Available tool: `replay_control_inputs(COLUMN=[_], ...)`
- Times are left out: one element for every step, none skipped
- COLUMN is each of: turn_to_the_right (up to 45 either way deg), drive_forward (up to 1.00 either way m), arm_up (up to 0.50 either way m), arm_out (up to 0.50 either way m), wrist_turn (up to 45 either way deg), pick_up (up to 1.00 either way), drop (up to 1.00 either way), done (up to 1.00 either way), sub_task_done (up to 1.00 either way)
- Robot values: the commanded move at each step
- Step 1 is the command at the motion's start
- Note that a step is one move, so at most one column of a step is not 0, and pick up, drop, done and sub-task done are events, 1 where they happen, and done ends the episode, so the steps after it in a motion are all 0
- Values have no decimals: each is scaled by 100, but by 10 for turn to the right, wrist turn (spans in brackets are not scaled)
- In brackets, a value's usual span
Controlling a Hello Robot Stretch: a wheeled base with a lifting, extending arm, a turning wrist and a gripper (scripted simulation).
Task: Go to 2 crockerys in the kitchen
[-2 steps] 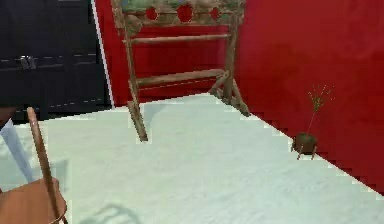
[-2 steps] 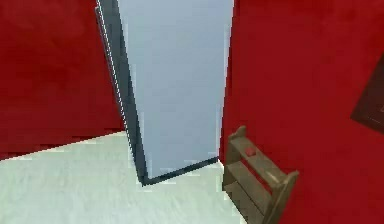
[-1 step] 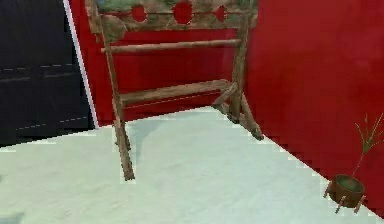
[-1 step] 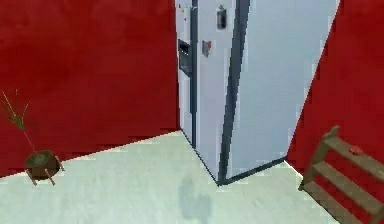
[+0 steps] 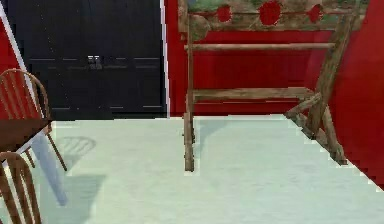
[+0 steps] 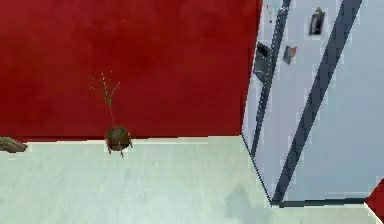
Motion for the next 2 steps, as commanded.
replay_control_inputs(turn_to_the_right=[0, -450], drive_forward=[90, 0], arm_up=[0, 0], arm_out=[0, 0], wrist_turn=[0, 0], pick_up=[0, 0], drop=[0, 0], done=[0, 0], sub_task_done=[0, 0])
